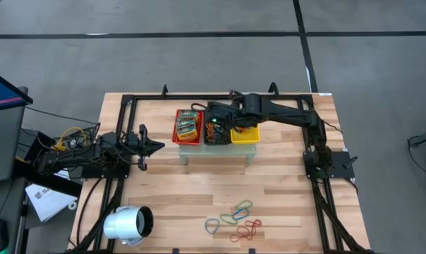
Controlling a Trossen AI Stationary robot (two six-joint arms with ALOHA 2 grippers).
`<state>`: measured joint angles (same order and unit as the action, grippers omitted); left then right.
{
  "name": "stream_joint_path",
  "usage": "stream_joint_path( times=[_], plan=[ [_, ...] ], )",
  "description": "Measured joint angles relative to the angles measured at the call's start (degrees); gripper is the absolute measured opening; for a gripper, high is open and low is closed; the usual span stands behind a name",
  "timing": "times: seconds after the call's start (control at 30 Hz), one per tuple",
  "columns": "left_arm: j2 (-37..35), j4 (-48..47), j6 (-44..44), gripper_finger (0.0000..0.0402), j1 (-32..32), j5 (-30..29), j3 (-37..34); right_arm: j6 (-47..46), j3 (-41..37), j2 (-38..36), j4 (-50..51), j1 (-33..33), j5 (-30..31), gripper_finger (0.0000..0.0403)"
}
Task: Pick & Place Office Desk Supplies
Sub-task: Put the yellow rubber band into the black bin on the shelf, then put the green rubber band into the black bin on the shelf
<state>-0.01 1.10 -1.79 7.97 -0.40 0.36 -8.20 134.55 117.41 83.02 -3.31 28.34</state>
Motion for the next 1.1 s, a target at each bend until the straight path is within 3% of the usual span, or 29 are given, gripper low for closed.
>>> stream_joint_path(
  times=[0.5, 0.87, 1.1],
  plan=[
    [0.00, 0.11, -0.01, 0.0008, -0.01, 0.02, 0.00, -0.38, -12.14, 0.08, -0.27, -0.83, -3.04, 0.0006],
    [0.00, 0.17, 0.01, 0.0008, -0.02, 0.02, 0.00, 0.74, -11.95, 0.07, -0.17, -0.80, -3.24, 0.0124],
    [0.00, 0.22, -0.01, 0.0008, -0.02, 0.02, 0.00, 0.69, -4.44, 0.00, 2.75, 1.13, -3.26, 0.0175]
  ],
)
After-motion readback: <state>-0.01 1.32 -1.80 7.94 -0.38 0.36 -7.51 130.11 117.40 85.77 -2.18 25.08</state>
